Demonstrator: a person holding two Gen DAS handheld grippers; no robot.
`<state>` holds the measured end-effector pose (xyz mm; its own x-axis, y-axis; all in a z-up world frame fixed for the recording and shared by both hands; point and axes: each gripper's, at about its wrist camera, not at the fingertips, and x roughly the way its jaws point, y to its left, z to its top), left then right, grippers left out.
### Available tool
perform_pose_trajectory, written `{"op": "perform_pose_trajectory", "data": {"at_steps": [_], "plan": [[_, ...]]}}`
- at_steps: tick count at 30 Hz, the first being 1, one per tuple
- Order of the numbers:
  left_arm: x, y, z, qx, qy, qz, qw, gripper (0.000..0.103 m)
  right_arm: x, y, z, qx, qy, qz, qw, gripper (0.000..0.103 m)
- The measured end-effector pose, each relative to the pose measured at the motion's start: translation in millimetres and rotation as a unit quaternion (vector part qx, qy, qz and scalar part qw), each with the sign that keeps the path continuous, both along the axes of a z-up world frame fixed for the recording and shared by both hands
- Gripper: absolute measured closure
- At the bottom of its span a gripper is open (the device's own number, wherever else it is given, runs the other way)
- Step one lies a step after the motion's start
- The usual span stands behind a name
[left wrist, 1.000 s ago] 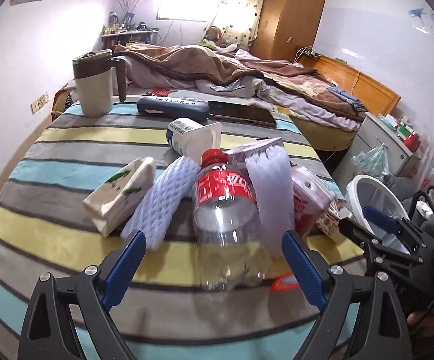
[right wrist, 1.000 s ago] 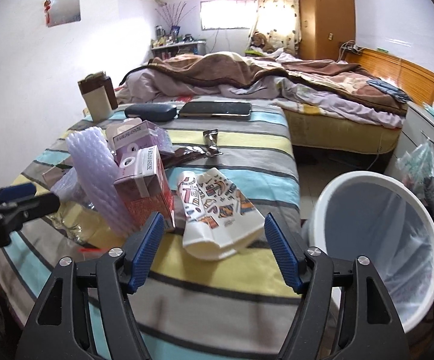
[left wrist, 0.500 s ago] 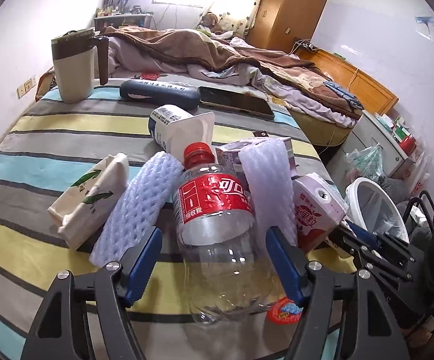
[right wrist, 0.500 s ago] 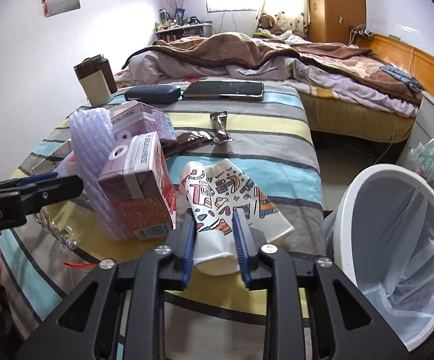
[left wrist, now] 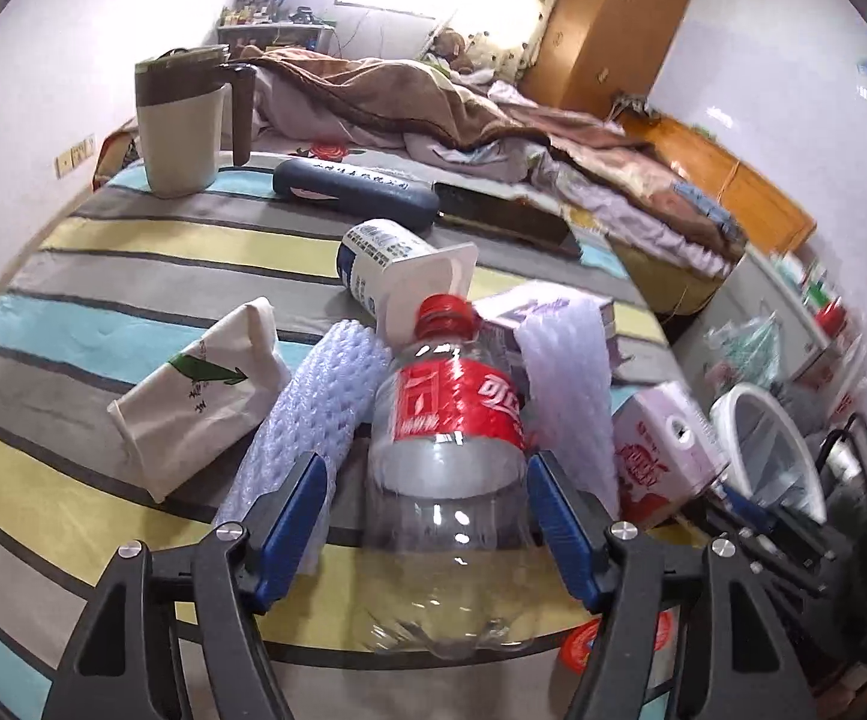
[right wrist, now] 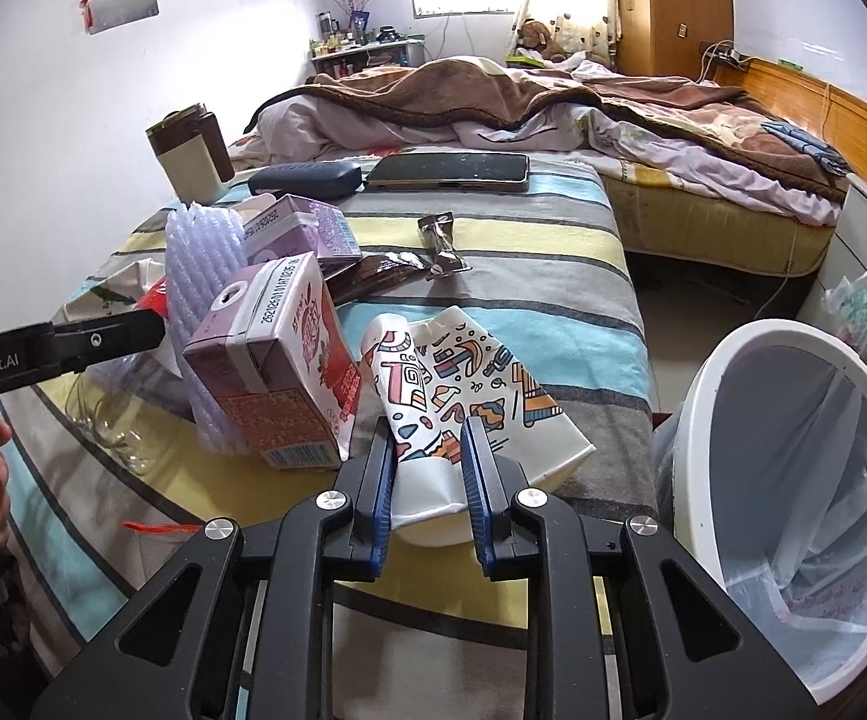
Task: Collect trash
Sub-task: 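Grasp the clear red-label plastic bottle with the left tool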
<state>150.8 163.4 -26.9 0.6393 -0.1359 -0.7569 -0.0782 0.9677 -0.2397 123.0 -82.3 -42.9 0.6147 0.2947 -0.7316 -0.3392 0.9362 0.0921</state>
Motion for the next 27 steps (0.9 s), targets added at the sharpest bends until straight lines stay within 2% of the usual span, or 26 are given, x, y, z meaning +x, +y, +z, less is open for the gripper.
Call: {"op": "perform_pose_trajectory", "data": {"at_steps": [4,8,11,14,27], "plan": [[10.7,-4.6,-5.6,0.001,0.016,-0.010,0.9998,0.034,1.6,0.6,-1.2,0.001,0.002,0.000,1.000,0.079],[19.5,-3.8,-6.8,0.007,0.014,-0.004,0.9999,0.034,2.1,1.5,-1.7,0.001,0.001,0.001,1.000,0.079],[22.4,-4.3,-11.2,-0.005,0.021,-0.016,0.9996,0.041,2.0,2.0,-2.5,0.002,0.001,0.001,1.000,0.079],[21.5,-2.2,-10.9,-0.009,0.018,-0.010,0.9997,0.041,2.7,-1.0,-2.8,0.005,-0.002,-0.003,1.000,0.079],[-15.9,9.5,0.8,0.001,-0.011,0.012,0.9999,0.041,-6.7,-3.9,2.4,0.020,-0.020,-0.005,1.000,0.081]]}}
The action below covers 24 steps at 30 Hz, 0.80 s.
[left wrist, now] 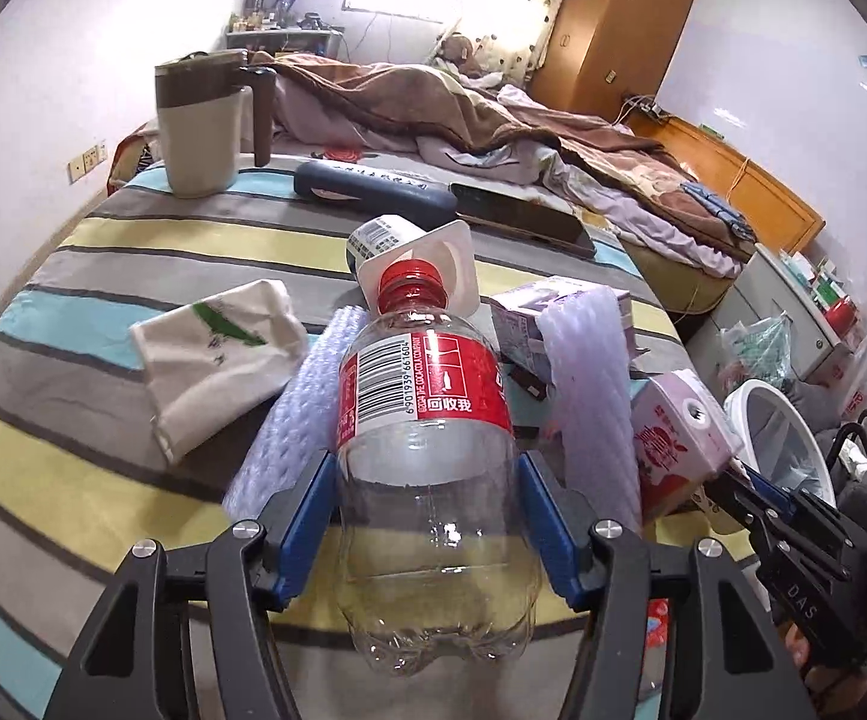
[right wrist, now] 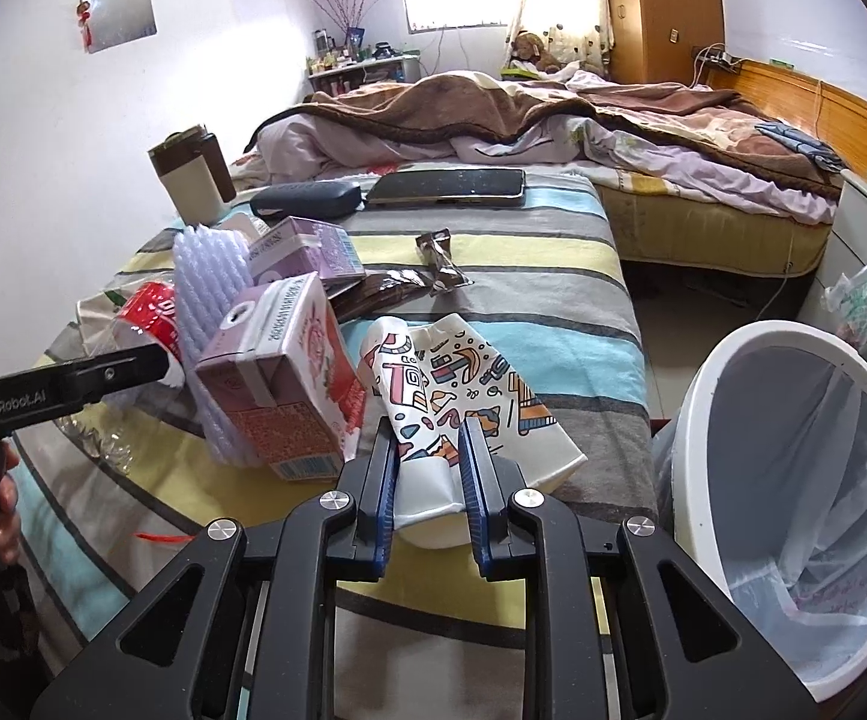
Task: Collect trash
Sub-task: 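Grasp the clear red-label plastic bottle with the left tool, then carry the bottle with the left tool while the right tool carries the cup, release both into the white bin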
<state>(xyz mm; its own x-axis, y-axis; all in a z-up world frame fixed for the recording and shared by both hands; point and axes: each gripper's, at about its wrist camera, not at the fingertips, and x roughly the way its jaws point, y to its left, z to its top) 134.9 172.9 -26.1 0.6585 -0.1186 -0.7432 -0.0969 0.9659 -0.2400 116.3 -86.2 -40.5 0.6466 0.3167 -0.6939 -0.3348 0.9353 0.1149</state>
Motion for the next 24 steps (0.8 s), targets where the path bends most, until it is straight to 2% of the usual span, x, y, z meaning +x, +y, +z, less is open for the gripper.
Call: {"op": "perform_pose_trajectory", "data": {"at_steps": [11,24], "plan": [[-34.3,-6.3,34.4,0.014,-0.045,-0.002,0.9989,0.041,-13.5,-0.9,22.0,0.015,-0.033,-0.002,0.999,0.081],[-53.3,-45.3,72.7,0.017,-0.092,-0.044,0.9947,0.041,-28.9,-18.2,50.4,0.023,-0.073,-0.025,0.997,0.081]]}}
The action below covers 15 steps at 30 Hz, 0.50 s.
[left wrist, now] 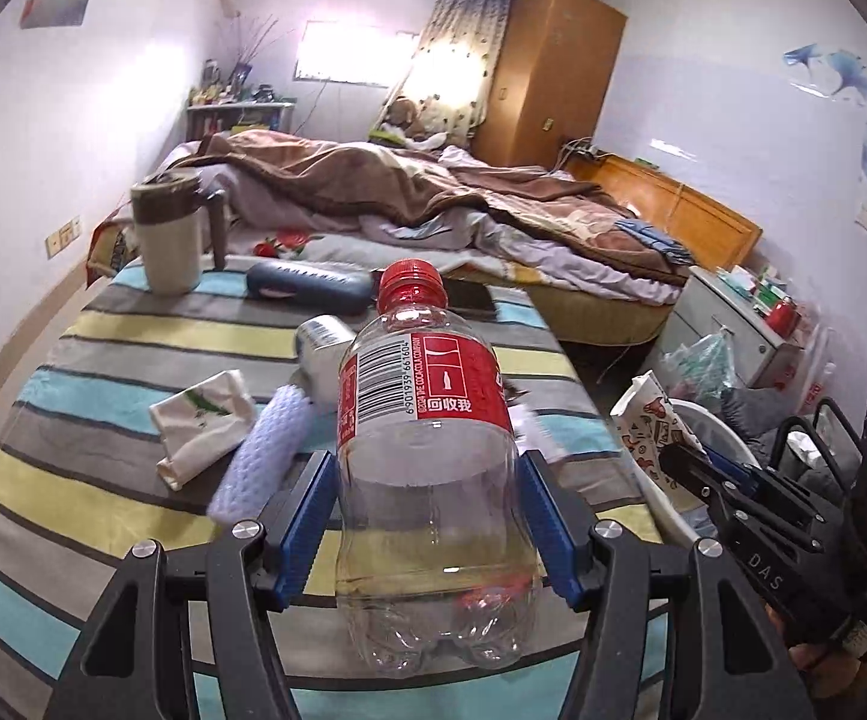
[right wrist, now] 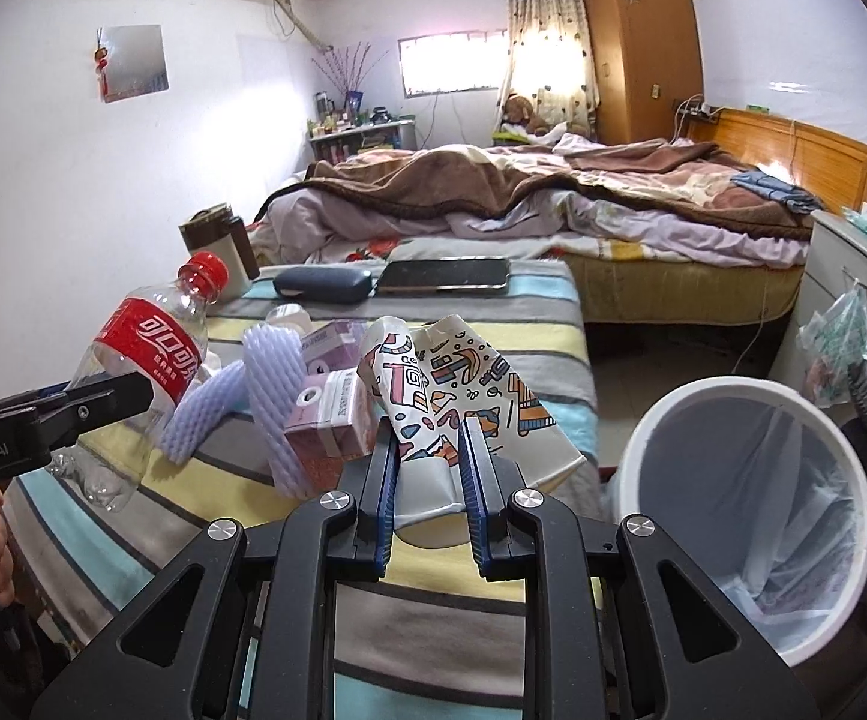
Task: Collect trash
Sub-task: 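Carry the bottle with the left tool while the right tool carries the cup, release both into the white bin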
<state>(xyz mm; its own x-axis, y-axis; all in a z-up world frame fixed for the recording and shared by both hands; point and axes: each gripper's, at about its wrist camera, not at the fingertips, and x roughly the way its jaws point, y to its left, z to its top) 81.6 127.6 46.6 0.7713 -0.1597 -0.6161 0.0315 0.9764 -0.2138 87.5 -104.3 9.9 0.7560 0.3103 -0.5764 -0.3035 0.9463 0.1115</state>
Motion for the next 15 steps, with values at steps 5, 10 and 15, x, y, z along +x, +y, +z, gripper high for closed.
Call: {"op": "perform_pose_trajectory", "data": {"at_steps": [5,10,15], "plan": [[-2.0,-26.8,7.9,0.002,-0.011,-0.033,0.9994,0.041,-8.2,-15.3,6.6,0.000,-0.010,-0.022,1.000,0.081],[1.9,-59.8,12.1,0.000,-0.016,-0.066,0.9977,0.041,-11.2,-35.2,9.8,-0.003,-0.018,-0.052,0.998,0.081],[7.9,-96.4,10.7,-0.015,-0.018,-0.103,0.9944,0.041,-13.6,-62.3,8.1,-0.005,-0.017,-0.090,0.996,0.081]]}}
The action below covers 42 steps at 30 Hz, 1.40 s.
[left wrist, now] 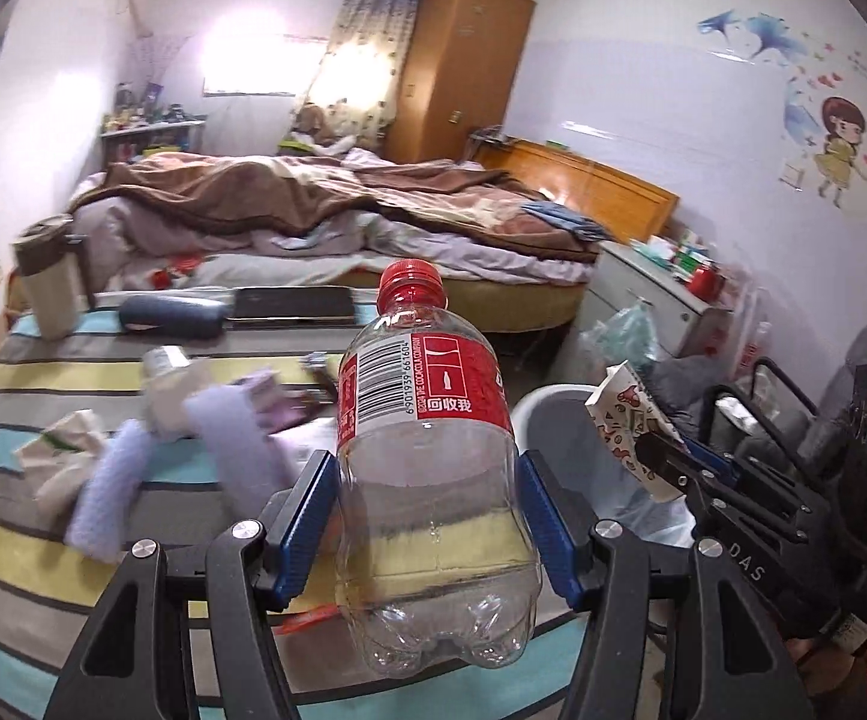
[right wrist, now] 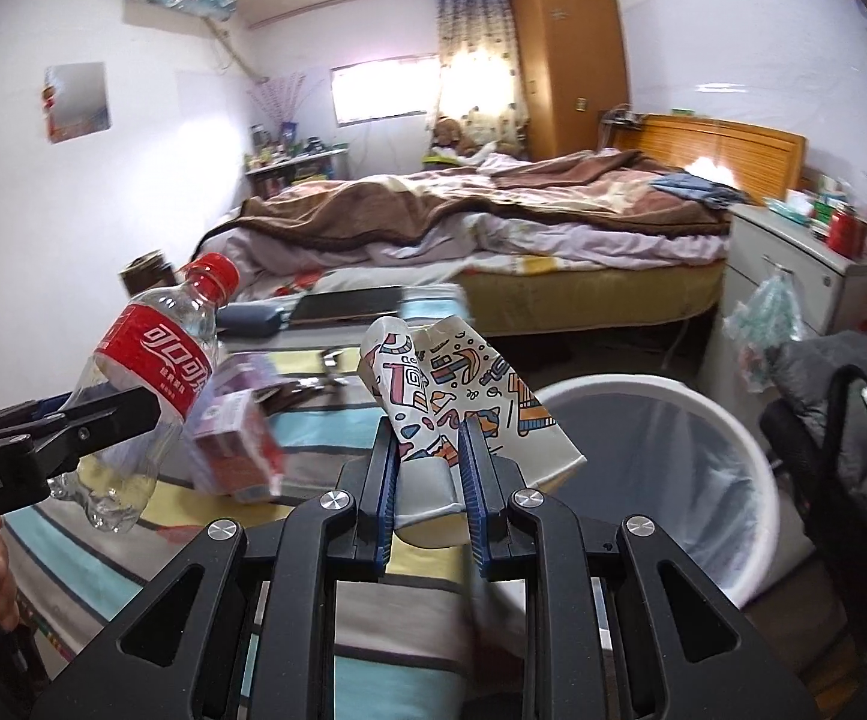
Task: Collect trash
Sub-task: 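Carry the bottle with the left tool while the right tool carries the cup, release both into the white bin, then move both tools back over the bed toward the foam net and pink carton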
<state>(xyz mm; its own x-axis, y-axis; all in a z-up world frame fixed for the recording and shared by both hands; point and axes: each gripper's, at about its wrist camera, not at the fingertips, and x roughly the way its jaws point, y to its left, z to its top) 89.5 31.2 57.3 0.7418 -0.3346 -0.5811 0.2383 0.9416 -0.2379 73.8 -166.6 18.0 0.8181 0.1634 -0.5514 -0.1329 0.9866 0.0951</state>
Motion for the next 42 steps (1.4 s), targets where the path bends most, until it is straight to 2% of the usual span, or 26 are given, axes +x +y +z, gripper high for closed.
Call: {"op": "perform_pose_trajectory", "data": {"at_steps": [7,14,18,24,32,34,36,42], "plan": [[15.7,-56.6,-8.0,-0.007,0.016,-0.061,0.9980,0.041,3.4,-42.4,-10.4,0.010,0.020,-0.054,0.998,0.081],[29.9,-111.2,-22.8,0.015,0.027,-0.107,0.9938,0.041,8.6,-65.3,-22.9,0.005,0.039,-0.086,0.995,0.081],[37.9,-133.1,-33.5,0.022,0.037,-0.117,0.9922,0.041,7.5,-76.1,-27.2,-0.022,0.044,-0.098,0.994,0.081],[48.3,-159.8,-44.6,0.040,0.043,-0.127,0.9901,0.041,12.3,-93.2,-33.8,-0.026,0.063,-0.110,0.992,0.081],[60.9,-164.9,-57.5,0.036,0.063,-0.123,0.9898,0.038,24.5,-97.5,-50.6,-0.037,0.100,-0.112,0.988,0.079],[59.8,-162.9,-56.5,0.035,0.059,-0.119,0.9904,0.035,22.1,-96.1,-52.0,-0.041,0.102,-0.113,0.987,0.071],[59.9,-159.4,-55.1,0.032,0.060,-0.117,0.9908,0.035,20.0,-96.9,-49.3,-0.030,0.098,-0.106,0.989,0.051],[52.7,-144.2,-47.8,0.031,0.051,-0.099,0.9933,0.034,12.0,-93.3,-39.6,-0.023,0.086,-0.103,0.991,0.050]]}}
